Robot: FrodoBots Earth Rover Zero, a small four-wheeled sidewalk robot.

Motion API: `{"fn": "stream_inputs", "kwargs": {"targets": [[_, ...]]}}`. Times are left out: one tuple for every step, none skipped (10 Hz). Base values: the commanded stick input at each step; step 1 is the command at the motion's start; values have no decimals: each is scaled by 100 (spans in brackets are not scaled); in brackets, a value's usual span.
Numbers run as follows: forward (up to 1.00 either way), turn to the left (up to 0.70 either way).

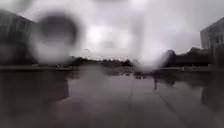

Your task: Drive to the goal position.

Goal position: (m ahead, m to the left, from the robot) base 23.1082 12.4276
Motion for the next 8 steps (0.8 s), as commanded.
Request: {"fn": "stream_inputs", "kwargs": {"targets": [[70, 0], [70, 0], [70, 0], [70, 0], [70, 0], [70, 0], [70, 0], [70, 0]]}}
